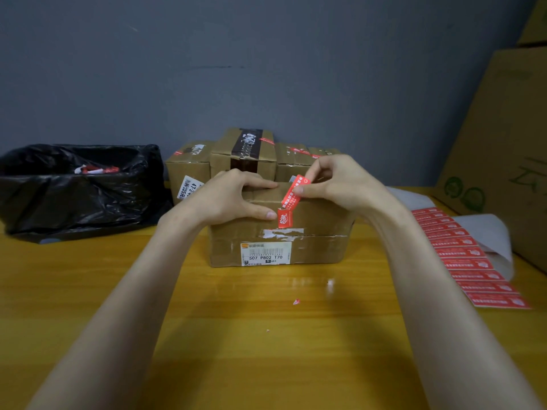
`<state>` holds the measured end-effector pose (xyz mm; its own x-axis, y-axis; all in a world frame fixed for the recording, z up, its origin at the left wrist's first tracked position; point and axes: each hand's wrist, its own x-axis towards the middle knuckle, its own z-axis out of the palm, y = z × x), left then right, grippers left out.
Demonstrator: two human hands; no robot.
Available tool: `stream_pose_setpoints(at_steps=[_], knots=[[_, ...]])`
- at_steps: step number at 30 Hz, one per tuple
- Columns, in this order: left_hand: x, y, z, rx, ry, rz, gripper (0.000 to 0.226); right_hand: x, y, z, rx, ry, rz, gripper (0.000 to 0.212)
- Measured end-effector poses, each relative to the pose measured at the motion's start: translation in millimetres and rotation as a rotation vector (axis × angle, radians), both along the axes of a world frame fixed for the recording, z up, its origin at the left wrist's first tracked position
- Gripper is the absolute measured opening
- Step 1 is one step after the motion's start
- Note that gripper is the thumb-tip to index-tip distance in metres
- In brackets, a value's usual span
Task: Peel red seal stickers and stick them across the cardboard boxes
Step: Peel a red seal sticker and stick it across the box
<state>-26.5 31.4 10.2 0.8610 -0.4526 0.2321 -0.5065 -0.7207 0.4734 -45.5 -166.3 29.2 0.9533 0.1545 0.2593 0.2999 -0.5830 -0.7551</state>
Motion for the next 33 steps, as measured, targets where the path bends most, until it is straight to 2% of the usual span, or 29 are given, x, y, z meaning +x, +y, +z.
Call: stream_pose_setpoints(at_steps=[5, 10, 14, 15, 18, 19, 25, 33], knots=[[0, 1, 0, 0.013, -0.002, 0.008, 0.063, -4, 1, -4, 0.089, -0.021, 0.132, 0.025], [1, 1, 0, 0.024, -0.018, 0.03, 0.063, -3, 3, -5, 0.047, -0.072, 0.13, 0.031], [1, 1, -1, 0.022, -0.029, 0.045, 0.061, 0, 0, -7, 0.084, -0.082, 0.162, 0.057], [1, 1, -1, 0.021, -0.029, 0.047, 0.061, 0, -1, -6, 0.074, -0.062, 0.177, 0.053], [1, 0, -1, 0.011, -0.025, 0.044, 0.061, -3, -2, -3, 0.036, -0.024, 0.222, 0.024], [0, 0, -1, 0.006, -0.027, 0.04, 0.061, -4, -3, -2, 0.028, -0.027, 0.232, 0.021], [0, 1, 0, 0.012, -0.034, 0.04, 0.061, -3, -6, -3, 0.044, -0.024, 0.278, 0.024], [1, 2, -2, 0.011, -0.039, 0.03, 0.061, -2, -7, -4, 0.006, -0.003, 0.323, 0.019]])
